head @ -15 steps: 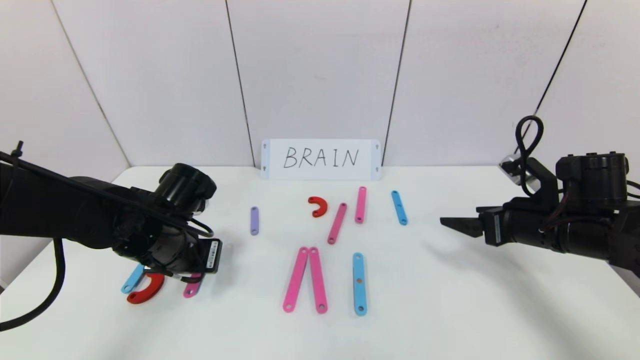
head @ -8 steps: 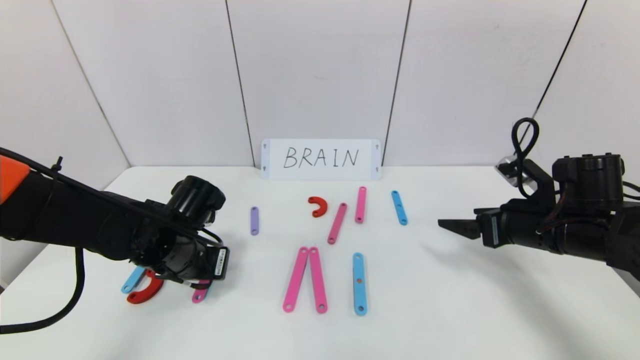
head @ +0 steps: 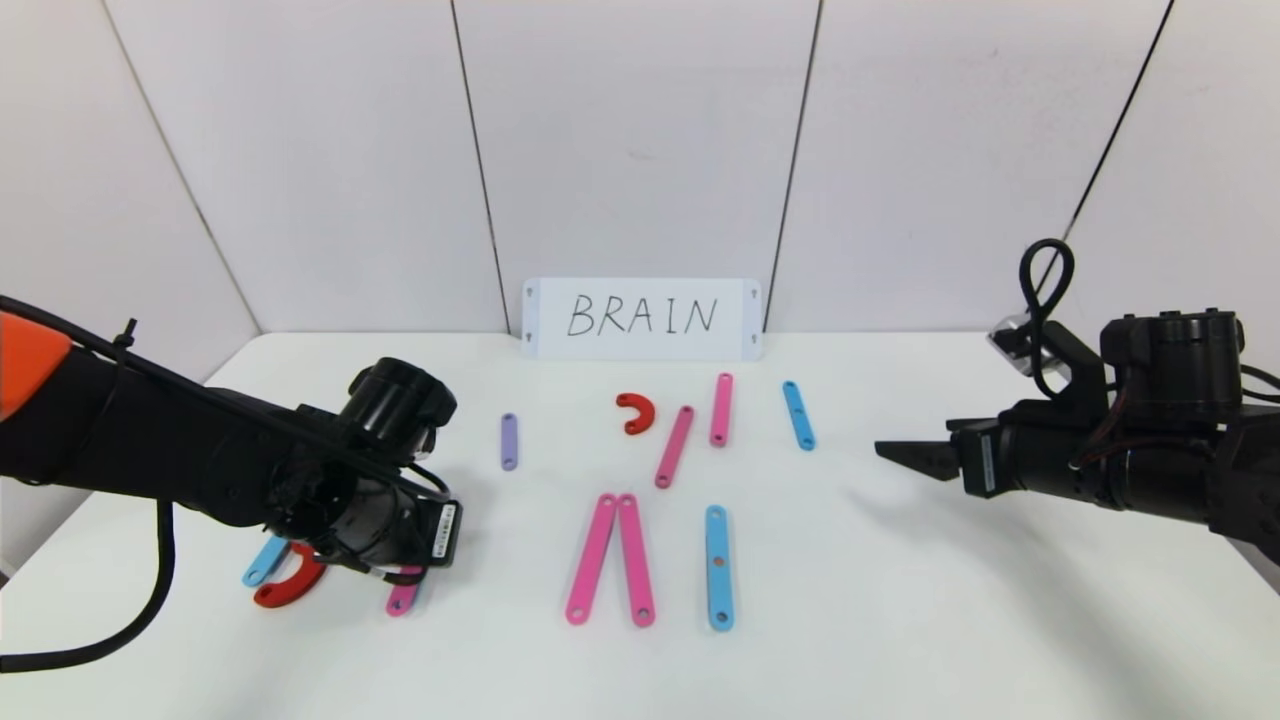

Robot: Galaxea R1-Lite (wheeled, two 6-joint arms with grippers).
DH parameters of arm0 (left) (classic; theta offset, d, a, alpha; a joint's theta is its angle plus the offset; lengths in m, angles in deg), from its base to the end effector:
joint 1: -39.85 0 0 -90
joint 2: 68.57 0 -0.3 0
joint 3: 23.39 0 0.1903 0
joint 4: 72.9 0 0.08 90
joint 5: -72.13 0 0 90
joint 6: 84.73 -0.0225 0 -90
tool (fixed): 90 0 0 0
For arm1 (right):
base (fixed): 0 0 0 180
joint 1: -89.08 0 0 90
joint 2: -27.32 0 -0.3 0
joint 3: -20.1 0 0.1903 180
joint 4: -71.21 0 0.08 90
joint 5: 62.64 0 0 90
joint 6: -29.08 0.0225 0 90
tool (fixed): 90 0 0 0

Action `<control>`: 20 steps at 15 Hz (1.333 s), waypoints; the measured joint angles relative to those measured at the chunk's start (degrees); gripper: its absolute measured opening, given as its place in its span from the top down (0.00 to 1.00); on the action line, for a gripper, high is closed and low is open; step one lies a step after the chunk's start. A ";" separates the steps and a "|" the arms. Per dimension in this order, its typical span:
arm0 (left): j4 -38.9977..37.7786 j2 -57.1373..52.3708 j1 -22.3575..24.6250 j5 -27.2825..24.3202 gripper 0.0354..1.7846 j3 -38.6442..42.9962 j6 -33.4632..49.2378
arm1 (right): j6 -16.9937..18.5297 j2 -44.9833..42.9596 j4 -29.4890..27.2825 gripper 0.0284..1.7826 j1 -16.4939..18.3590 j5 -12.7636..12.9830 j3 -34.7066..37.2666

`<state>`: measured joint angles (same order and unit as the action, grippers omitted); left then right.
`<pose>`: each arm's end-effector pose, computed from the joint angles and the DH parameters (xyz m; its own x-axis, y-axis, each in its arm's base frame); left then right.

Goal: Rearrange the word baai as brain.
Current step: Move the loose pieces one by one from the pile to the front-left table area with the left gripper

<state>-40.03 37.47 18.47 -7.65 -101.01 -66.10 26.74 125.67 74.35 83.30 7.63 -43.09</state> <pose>0.2802 -0.1054 0.1082 0.5049 -0.0071 -0.8631 0.0039 1.0000 -0.0060 0.2827 0.0363 0.1336 0.7600 0.4162 -0.4991 -0.4008 0.9047 0.1442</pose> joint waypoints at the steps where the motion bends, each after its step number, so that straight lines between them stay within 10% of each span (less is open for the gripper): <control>1: 0.01 0.02 0.00 0.00 0.85 -0.02 0.02 | 0.02 0.00 0.05 0.03 0.00 -0.01 0.04; 8: -0.05 -0.09 0.05 0.17 0.79 0.00 0.24 | 0.00 0.20 0.05 0.03 -0.34 0.10 0.20; 16: -0.05 -0.11 0.02 -0.18 0.16 0.01 0.33 | 0.02 0.30 0.02 0.03 -0.34 0.11 0.20; 20: -0.05 -0.13 0.00 -0.60 0.02 -0.13 1.90 | 0.02 0.41 0.02 0.03 -0.37 0.13 0.20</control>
<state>-40.08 37.33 18.47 -8.25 -101.14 -64.20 26.76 126.08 74.38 82.93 7.77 -42.89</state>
